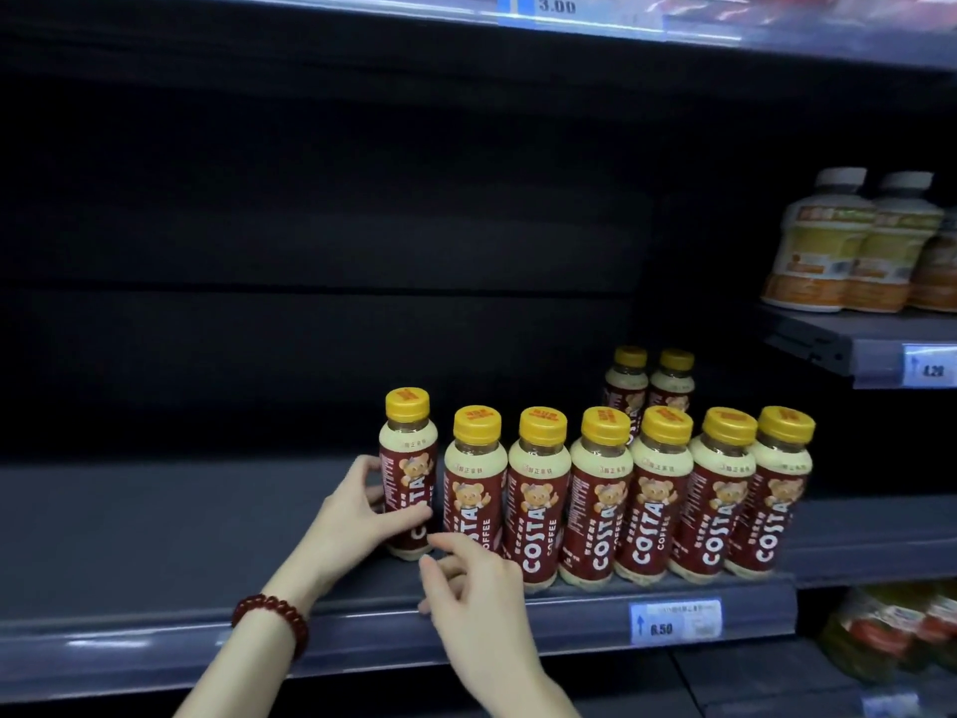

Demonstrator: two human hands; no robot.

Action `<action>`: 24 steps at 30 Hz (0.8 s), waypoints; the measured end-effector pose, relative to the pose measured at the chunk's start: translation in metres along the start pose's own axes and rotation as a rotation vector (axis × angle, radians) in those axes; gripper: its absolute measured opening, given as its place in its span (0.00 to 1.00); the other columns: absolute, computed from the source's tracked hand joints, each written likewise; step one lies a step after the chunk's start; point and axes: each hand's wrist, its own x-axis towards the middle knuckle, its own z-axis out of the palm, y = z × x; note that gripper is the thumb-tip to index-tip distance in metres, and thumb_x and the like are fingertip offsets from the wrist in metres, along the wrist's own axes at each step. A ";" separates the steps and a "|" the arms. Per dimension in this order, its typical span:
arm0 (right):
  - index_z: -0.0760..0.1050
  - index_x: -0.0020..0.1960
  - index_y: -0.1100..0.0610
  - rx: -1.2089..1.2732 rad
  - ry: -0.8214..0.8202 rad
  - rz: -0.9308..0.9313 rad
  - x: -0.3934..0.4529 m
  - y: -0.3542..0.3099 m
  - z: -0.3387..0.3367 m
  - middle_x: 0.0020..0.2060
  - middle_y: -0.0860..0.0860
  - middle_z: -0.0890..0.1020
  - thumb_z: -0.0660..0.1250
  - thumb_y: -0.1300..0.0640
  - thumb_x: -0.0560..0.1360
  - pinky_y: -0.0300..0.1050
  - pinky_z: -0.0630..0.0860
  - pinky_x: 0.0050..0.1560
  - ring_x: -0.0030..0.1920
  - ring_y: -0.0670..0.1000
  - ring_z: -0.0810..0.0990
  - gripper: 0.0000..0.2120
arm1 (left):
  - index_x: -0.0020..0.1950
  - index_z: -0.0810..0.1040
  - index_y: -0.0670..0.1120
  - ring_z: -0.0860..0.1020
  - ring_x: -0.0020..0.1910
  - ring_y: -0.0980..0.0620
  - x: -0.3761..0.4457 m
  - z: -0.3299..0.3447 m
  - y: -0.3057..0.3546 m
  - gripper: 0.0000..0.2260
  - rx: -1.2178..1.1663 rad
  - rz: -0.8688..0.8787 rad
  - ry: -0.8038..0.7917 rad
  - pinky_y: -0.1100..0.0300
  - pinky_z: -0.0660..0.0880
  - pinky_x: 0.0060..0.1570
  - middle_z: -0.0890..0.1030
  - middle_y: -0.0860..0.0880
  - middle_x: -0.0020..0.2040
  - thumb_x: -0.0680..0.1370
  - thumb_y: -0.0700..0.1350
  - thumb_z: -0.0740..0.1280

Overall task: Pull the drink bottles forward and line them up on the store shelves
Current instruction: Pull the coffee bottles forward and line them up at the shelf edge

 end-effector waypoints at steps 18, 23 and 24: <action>0.77 0.47 0.43 0.069 0.028 -0.029 -0.011 0.018 -0.014 0.38 0.49 0.83 0.66 0.56 0.77 0.40 0.82 0.41 0.39 0.48 0.84 0.08 | 0.59 0.78 0.49 0.82 0.55 0.52 -0.035 -0.013 0.013 0.24 0.006 0.002 -0.135 0.53 0.78 0.56 0.84 0.53 0.55 0.64 0.45 0.79; 0.76 0.49 0.44 0.055 0.027 -0.035 -0.014 0.019 -0.016 0.38 0.48 0.83 0.65 0.56 0.76 0.38 0.81 0.39 0.38 0.47 0.84 0.06 | 0.59 0.77 0.52 0.82 0.55 0.54 -0.041 -0.011 0.016 0.27 0.016 -0.004 -0.122 0.54 0.78 0.55 0.84 0.54 0.55 0.62 0.51 0.80; 0.77 0.49 0.44 0.053 0.029 -0.036 -0.014 0.019 -0.016 0.38 0.48 0.83 0.65 0.56 0.76 0.38 0.81 0.39 0.38 0.47 0.84 0.06 | 0.59 0.77 0.52 0.82 0.55 0.54 -0.042 -0.010 0.015 0.27 0.009 -0.004 -0.117 0.54 0.78 0.55 0.84 0.54 0.55 0.62 0.53 0.80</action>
